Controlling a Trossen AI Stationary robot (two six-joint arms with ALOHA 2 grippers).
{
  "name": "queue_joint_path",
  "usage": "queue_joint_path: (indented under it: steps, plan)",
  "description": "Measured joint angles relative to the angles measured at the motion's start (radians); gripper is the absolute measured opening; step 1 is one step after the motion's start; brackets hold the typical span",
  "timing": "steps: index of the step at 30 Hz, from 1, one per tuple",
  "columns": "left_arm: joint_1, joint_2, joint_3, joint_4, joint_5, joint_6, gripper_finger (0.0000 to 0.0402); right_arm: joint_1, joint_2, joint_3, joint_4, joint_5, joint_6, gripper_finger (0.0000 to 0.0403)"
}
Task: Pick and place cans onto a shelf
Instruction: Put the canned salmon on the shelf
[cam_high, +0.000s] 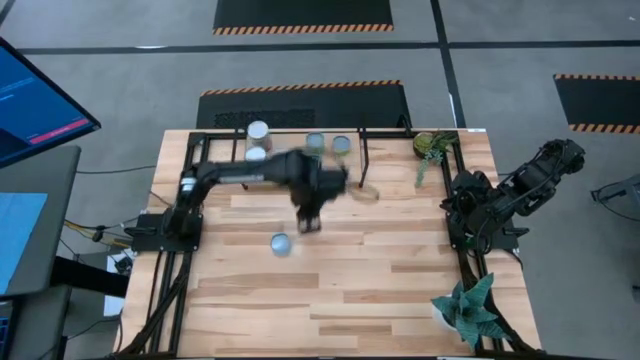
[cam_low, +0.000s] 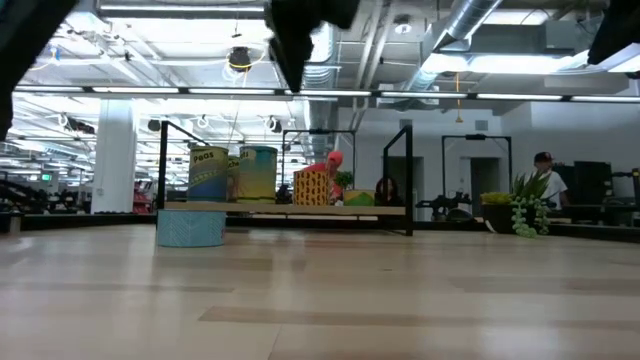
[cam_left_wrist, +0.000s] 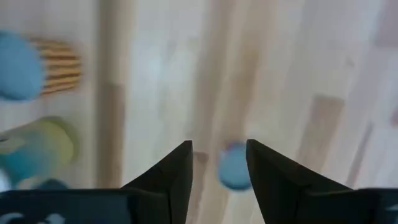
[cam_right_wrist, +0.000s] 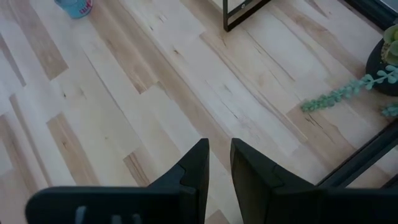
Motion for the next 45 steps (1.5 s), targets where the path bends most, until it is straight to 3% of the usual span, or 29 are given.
queue_joint_path:
  steps: [5, 12, 15, 18, 29, 45]
  plan:
    - [-0.148, -0.085, -0.304, 0.047, -0.141, -0.070, 0.0137, 0.000, 0.000, 0.000, 0.002, 0.000, 0.001, 0.0092]
    - [-0.277, -0.308, -0.842, 0.516, -0.105, -0.308, 0.0137, 0.000, 0.000, 0.000, 0.000, 0.000, -0.006, 0.0092]
    - [-0.291, -0.394, -0.978, 0.694, -0.174, -0.378, 0.0137, 0.000, 0.000, 0.000, 0.002, 0.000, -0.004, 0.0092]
    - [-0.301, -0.415, -1.080, 0.738, -0.177, -0.425, 0.0137, 0.000, 0.000, 0.000, 0.004, -0.005, 0.005, 0.0092]
    - [-0.312, -0.420, -1.231, 0.888, -0.129, -0.422, 0.0137, 0.000, 0.000, 0.000, 0.011, -0.029, 0.004, 0.0092]
    - [-0.314, -0.351, -1.226, 0.960, -0.101, -0.311, 0.0135, 0.000, 0.000, 0.000, 0.011, -0.031, 0.002, 0.0092]
